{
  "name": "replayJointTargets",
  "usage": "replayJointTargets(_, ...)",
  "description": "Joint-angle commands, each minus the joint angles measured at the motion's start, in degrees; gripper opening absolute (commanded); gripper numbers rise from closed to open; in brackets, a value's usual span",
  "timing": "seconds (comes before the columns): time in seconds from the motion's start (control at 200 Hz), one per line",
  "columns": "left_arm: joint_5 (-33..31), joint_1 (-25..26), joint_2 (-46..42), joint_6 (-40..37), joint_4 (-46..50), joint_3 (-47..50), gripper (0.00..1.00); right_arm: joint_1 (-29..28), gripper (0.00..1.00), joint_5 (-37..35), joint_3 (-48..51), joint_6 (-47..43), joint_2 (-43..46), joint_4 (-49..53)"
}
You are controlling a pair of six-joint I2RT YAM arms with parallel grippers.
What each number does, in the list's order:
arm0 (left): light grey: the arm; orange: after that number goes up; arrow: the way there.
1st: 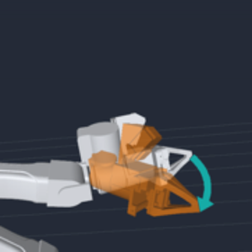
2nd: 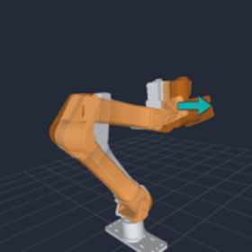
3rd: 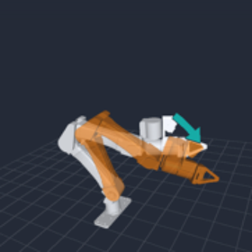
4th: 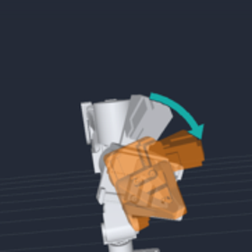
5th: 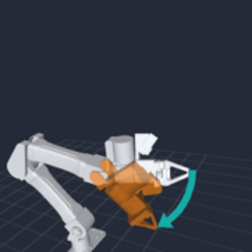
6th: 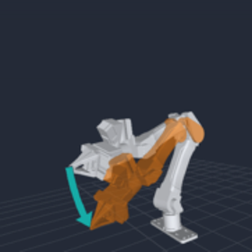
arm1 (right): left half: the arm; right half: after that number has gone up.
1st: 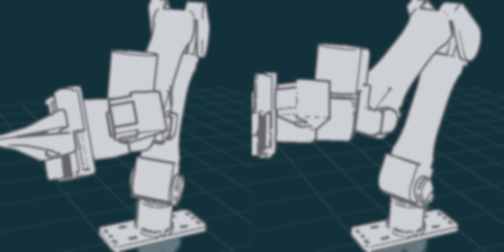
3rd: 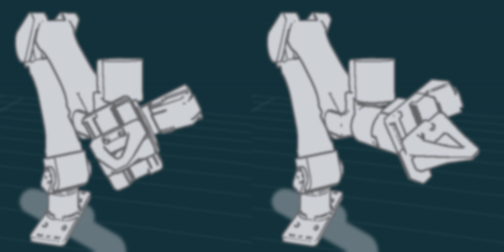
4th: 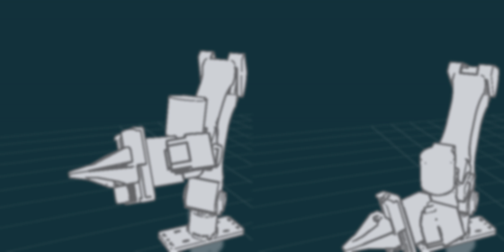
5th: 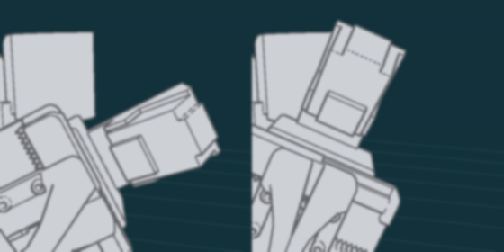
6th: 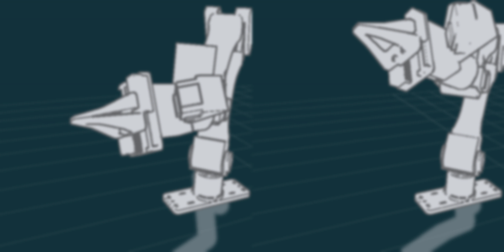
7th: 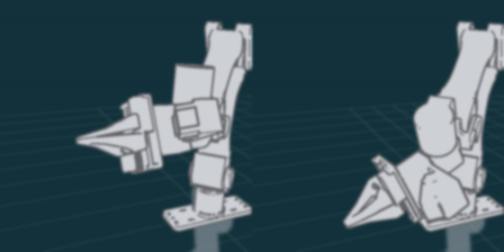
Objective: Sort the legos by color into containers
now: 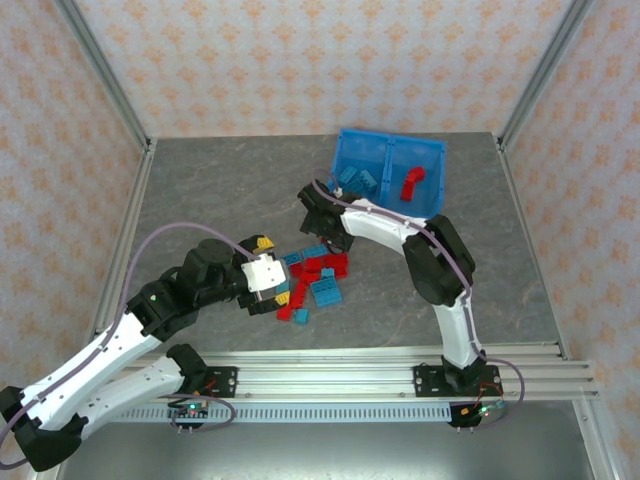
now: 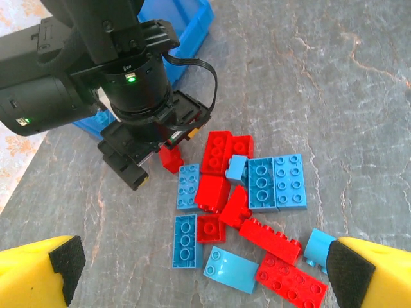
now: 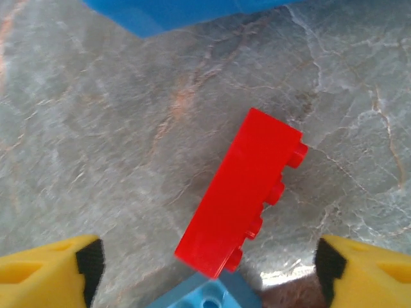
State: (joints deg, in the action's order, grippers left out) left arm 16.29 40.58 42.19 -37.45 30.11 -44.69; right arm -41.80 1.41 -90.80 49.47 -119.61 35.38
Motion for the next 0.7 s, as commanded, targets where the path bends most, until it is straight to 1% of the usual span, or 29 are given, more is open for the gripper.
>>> replayJointTargets(0.0, 0.5, 0.2, -1.1, -2.4, -0.8, 0.8, 1.00, 0.8, 0.74, -1.7, -1.0, 0.6, -1.6, 1.3)
replayJointTargets(0.05, 0.6, 0.2, -1.2, -2.5, -1.1, 1.2, 1.00, 0.7, 0.66, -1.5, -0.8, 0.7, -2.1, 1.0)
replayJointTargets(0.165, 1.7, 0.2, -0.9, -2.5, -2.0, 1.8, 1.00, 0.8, 0.54, -1.8, -0.1, 0.8, -2.5, 0.6)
replayJointTargets(0.35, 4.2, 0.2, -0.5, -1.8, -4.1, 2.6, 1.00, 0.8, 0.34, -3.0, 2.3, 0.4, 0.8, -1.1)
replayJointTargets(0.46, 4.4, 0.3, -0.9, -1.2, -5.9, 3.7, 1.00, 0.5, 0.28, -3.9, 4.9, 0.5, 4.2, -2.3)
replayJointTargets(0.586, 4.0, 0.5, -1.8, -0.3, -8.6, 5.5, 1.00, -1.0, 0.27, -4.3, 7.5, -0.5, 9.2, -2.7)
replayJointTargets(0.696, 2.7, 1.2, -2.5, 0.1, -10.4, 6.9, 1.00, -4.2, 0.27, -6.9, 7.7, -3.6, 15.0, -0.3)
